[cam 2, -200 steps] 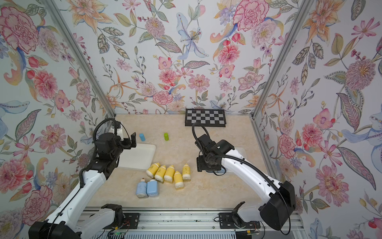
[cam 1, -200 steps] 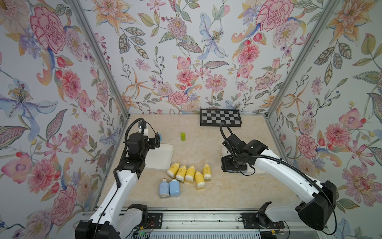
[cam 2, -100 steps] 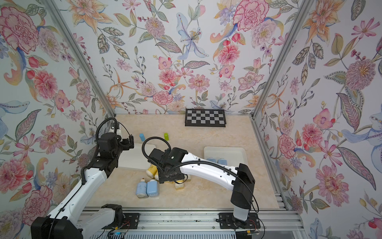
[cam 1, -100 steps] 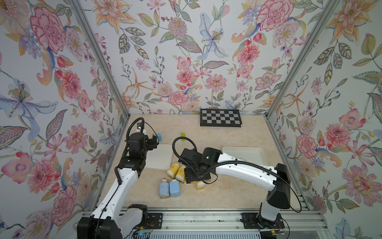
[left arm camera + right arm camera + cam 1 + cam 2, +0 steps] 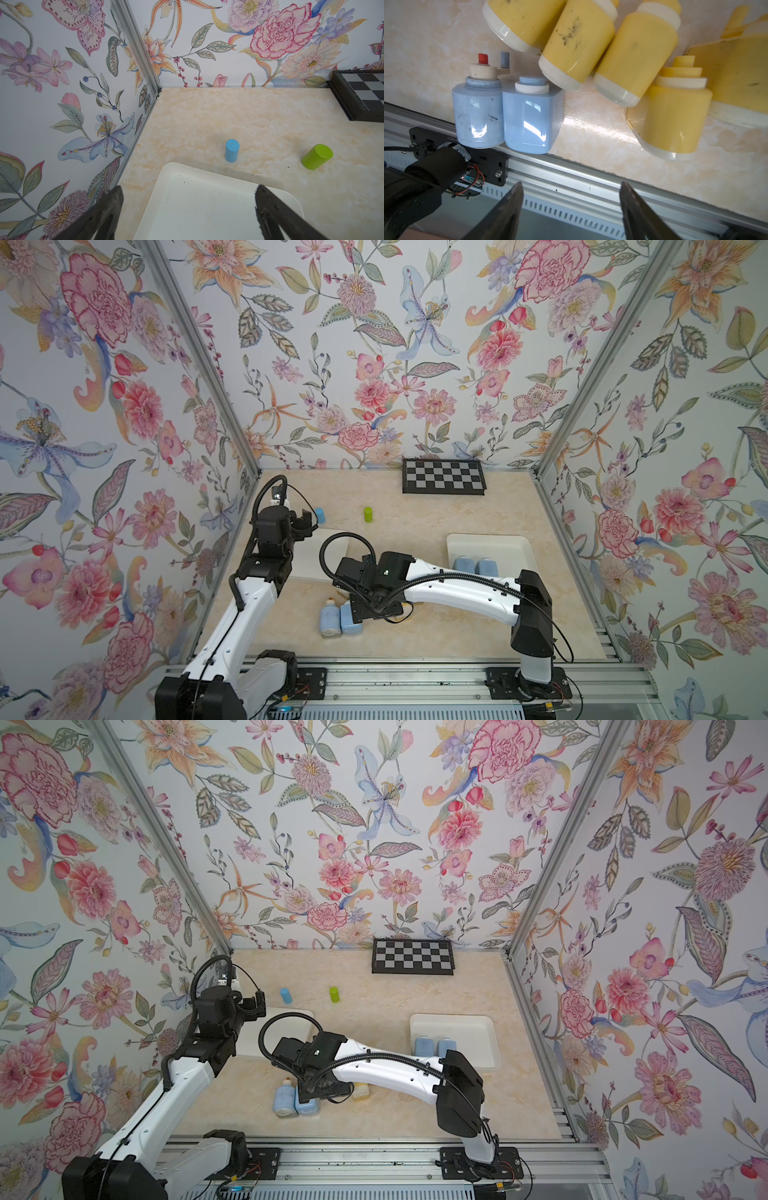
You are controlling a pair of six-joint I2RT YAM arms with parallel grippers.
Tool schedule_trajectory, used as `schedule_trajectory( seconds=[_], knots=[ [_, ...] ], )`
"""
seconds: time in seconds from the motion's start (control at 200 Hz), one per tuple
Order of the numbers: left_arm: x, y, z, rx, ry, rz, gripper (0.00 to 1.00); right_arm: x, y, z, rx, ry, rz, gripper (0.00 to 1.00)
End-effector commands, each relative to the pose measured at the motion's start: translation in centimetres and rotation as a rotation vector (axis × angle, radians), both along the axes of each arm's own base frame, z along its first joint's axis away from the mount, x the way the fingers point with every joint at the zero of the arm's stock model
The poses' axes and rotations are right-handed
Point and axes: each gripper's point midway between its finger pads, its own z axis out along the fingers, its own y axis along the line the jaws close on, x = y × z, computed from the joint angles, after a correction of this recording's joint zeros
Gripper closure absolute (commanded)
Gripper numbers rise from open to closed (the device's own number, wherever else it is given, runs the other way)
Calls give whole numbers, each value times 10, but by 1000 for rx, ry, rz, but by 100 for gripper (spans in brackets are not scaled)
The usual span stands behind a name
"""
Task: Place the pencil sharpeners by color into the storage box
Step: Pick up the pencil sharpener from the center of the board.
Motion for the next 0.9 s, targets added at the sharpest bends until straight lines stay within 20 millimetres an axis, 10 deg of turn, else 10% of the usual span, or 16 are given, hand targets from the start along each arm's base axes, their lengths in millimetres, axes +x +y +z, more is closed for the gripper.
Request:
schedule_trajectory(
  seconds=[0.0, 0.896],
  knots=[
    [-5, 10, 22, 12, -49, 49, 1, -3, 3, 0, -17, -8, -42, 26],
    [-16, 52, 22, 38, -39, 232, 0, 8, 45, -45, -41, 88, -4, 25]
  ],
)
